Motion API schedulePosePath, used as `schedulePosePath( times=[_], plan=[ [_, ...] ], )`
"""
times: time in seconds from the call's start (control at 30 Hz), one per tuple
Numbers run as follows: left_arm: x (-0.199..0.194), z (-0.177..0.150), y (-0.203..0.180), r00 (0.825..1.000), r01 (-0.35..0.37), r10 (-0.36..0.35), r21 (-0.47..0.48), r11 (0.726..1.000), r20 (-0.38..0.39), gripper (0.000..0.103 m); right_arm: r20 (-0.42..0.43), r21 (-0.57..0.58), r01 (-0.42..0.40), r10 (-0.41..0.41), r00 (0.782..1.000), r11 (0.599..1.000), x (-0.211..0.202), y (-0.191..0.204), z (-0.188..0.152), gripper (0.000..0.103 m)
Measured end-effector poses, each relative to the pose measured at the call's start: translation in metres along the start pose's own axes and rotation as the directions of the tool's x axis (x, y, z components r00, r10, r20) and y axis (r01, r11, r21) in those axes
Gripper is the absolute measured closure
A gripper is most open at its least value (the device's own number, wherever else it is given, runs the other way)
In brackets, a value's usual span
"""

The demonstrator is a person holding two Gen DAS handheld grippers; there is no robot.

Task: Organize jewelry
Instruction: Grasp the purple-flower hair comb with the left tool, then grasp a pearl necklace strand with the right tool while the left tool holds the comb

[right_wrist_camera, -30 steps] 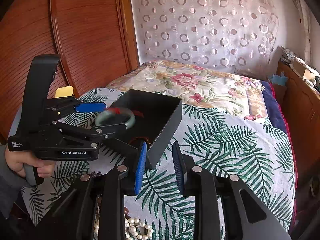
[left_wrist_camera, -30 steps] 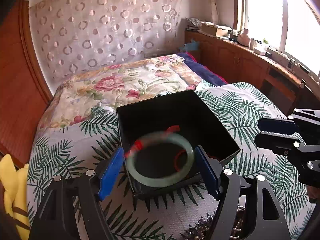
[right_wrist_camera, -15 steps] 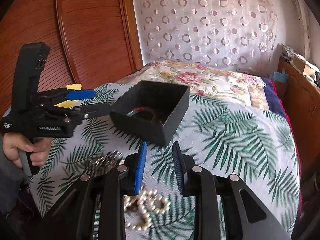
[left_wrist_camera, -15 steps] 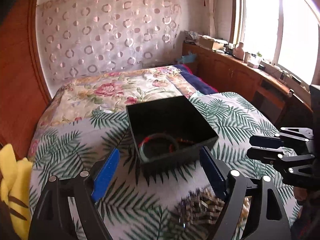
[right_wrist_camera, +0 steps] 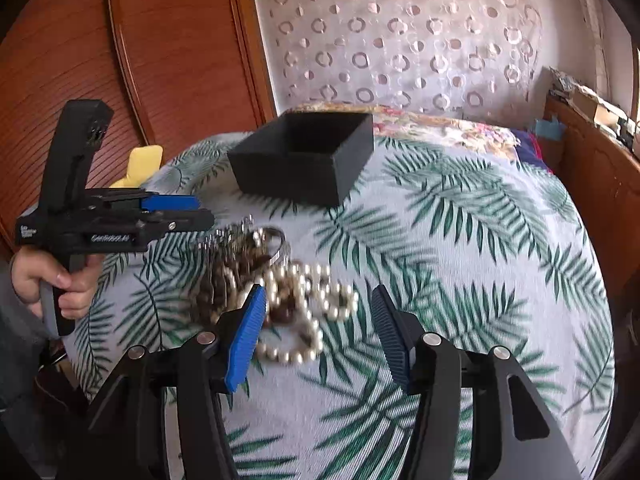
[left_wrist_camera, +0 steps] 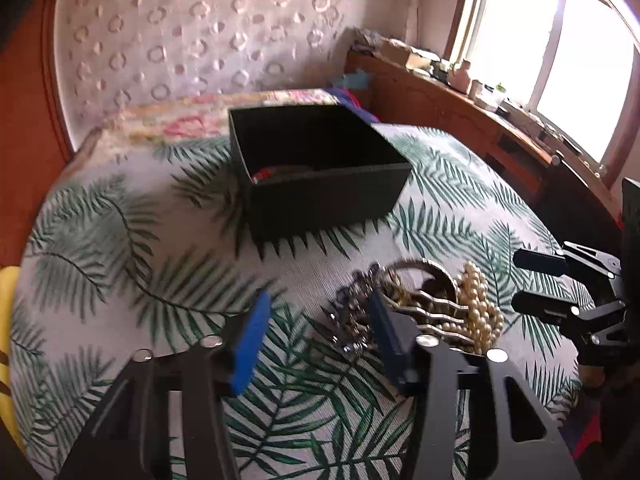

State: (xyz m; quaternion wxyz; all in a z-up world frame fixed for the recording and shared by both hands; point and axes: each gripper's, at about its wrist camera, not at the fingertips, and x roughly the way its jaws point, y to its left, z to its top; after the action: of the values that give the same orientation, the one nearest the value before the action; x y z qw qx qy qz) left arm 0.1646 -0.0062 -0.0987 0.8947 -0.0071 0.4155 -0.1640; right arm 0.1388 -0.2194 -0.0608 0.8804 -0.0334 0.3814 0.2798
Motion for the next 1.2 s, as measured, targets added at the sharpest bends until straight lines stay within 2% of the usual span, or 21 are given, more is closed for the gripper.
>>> schedulePosePath(
  times=[0.17,0.3,0.5,0.63,0.8,0.83,0.87,0.9,1.2],
  plan=[
    [0.006,0.000,-0.002,1.000,0.022,-0.022,-0.001,1.000,-0.012,0.071,-0.013,0.016,-0.008,0.008,1.000,1.000,0.002,0.000,-0.014,0.046],
    [0.006,0.001,-0.004,1.000,0.019,-0.019,0.005,1.000,-0.017,0.071,-0.007,0.029,-0.010,0.010,1.000,1.000,0.003,-0.001,-0.018,0.046],
    [0.007,0.003,-0.007,0.998,0.058,-0.058,0.001,0.998,-0.020,0.071,-0.004,0.039,-0.019,0.019,1.000,0.999,0.004,-0.002,-0.019,0.046],
    [0.014,0.005,-0.009,0.999,0.044,-0.044,0.012,0.999,-0.032,0.071,-0.004,0.039,-0.018,0.019,1.000,0.999,0.004,-0.002,-0.020,0.046],
    [0.015,0.005,-0.005,0.997,0.068,-0.068,-0.014,0.998,-0.036,0.071,-0.005,0.035,-0.024,0.025,1.000,0.999,0.004,-0.002,-0.020,0.046],
    [0.015,0.004,-0.004,0.996,0.075,-0.075,-0.018,0.997,-0.036,0.074,-0.004,0.036,-0.025,0.025,1.000,0.999,0.004,-0.002,-0.020,0.046],
    [0.015,0.003,-0.003,0.995,0.089,-0.090,-0.022,0.996,-0.046,0.081,-0.003,0.037,-0.026,0.026,1.000,0.999,0.003,-0.002,-0.020,0.046],
    [0.016,0.002,-0.002,0.995,0.091,-0.092,-0.023,0.996,-0.044,0.082,-0.003,0.036,-0.025,0.025,1.000,0.999,0.003,-0.002,-0.020,0.046],
    [0.007,-0.004,-0.005,0.998,0.051,-0.051,0.001,0.999,-0.034,0.085,-0.003,0.038,-0.025,0.025,1.000,0.999,0.003,-0.002,-0.020,0.046]
  ],
)
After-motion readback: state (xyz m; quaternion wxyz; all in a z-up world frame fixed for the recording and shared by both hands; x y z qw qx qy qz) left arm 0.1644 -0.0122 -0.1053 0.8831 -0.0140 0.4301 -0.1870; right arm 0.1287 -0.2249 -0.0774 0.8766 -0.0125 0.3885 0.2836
